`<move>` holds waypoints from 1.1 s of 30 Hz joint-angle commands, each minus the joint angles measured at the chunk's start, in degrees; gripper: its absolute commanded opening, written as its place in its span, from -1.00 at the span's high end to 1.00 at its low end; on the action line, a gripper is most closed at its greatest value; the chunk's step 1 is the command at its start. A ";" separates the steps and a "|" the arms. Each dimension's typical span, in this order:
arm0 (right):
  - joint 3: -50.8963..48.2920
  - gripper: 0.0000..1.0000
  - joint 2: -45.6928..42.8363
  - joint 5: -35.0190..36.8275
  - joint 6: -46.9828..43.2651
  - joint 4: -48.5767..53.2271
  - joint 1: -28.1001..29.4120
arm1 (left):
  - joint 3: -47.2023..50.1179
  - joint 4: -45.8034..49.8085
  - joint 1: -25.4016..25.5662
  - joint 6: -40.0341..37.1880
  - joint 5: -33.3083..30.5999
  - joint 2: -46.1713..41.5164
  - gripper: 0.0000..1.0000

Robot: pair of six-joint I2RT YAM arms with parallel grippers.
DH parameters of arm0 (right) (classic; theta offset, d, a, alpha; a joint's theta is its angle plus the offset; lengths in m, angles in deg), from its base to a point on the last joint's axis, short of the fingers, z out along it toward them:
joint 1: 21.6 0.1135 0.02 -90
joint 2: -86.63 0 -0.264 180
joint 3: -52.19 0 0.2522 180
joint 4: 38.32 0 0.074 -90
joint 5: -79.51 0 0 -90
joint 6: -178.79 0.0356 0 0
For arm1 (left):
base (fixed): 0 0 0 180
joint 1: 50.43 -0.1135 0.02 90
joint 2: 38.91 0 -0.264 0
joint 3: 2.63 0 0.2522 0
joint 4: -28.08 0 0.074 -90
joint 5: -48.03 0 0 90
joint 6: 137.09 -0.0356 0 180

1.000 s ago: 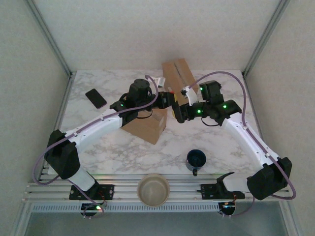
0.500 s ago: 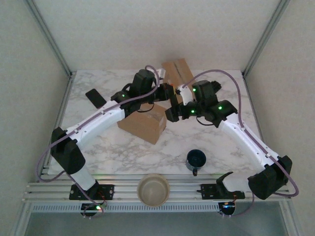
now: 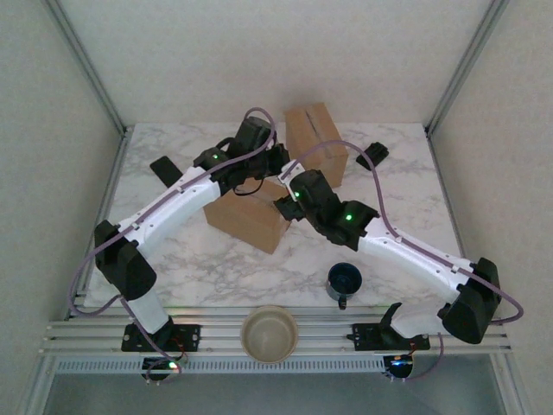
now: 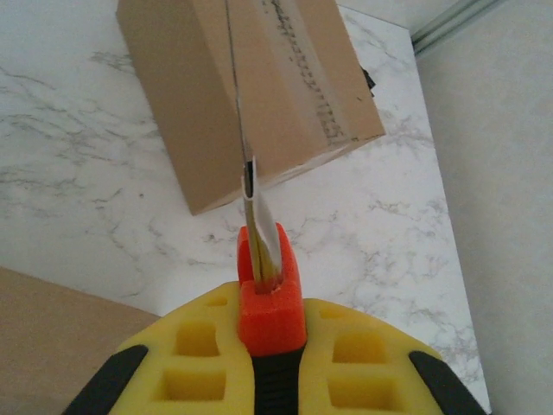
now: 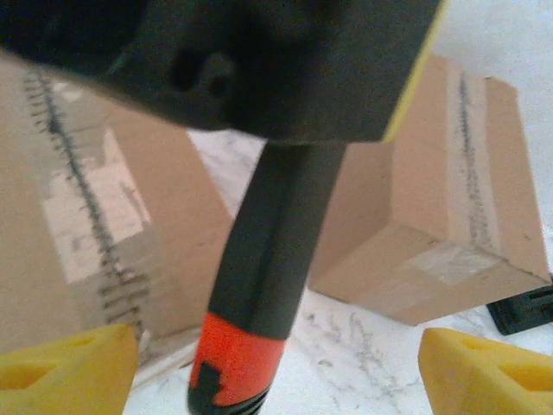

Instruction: Unpack the express box

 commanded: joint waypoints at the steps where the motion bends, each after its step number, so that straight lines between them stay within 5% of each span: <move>1: -3.38 -0.58 -0.10 6.20 -0.52 -8.42 0.06 | 0.44 -1.01 -0.46 1.65 1.85 -2.28 1.00; 7: -14.29 -0.48 -6.49 1.01 -5.08 -24.16 0.12 | 2.33 -2.37 -2.15 1.98 4.88 -4.26 1.00; 12: -16.51 -0.53 -7.97 -0.60 -7.66 -25.25 0.15 | 2.41 -2.17 -3.04 2.44 5.82 -5.02 1.00; 33: -13.06 0.08 -0.11 12.32 -10.81 -34.38 0.59 | 1.94 -2.58 -3.15 3.87 8.57 -4.96 1.00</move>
